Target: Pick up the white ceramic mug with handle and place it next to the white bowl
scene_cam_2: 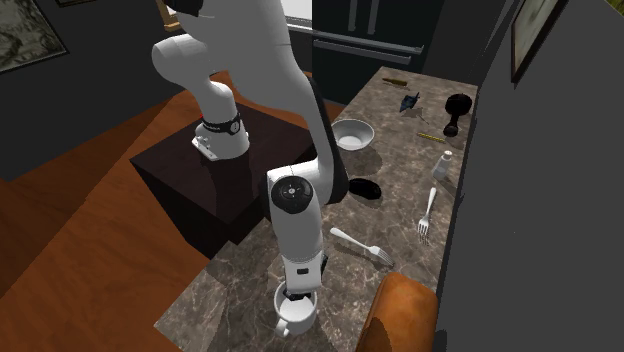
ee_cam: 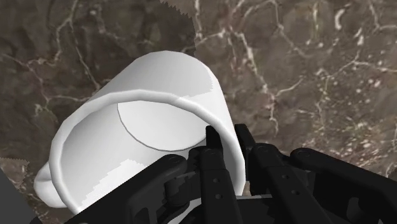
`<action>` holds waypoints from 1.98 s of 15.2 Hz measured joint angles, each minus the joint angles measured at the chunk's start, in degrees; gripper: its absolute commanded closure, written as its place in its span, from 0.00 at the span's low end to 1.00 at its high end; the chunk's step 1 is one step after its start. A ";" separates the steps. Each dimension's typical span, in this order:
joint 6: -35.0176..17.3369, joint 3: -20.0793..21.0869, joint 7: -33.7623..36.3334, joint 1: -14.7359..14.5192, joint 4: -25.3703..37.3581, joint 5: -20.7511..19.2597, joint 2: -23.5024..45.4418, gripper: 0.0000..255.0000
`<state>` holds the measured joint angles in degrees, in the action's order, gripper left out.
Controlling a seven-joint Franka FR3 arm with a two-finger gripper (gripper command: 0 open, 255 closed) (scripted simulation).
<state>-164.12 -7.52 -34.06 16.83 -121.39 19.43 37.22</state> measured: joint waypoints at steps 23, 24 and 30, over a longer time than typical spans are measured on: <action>10.69 -6.14 4.65 -4.89 -3.72 -5.56 -14.25 1.00; 11.19 -6.39 4.83 -5.03 -3.88 -5.88 -14.92 1.00; 15.07 -7.90 6.46 -6.05 -3.79 -8.15 -18.85 1.00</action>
<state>-149.05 -15.42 -27.60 10.78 -125.19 11.29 18.37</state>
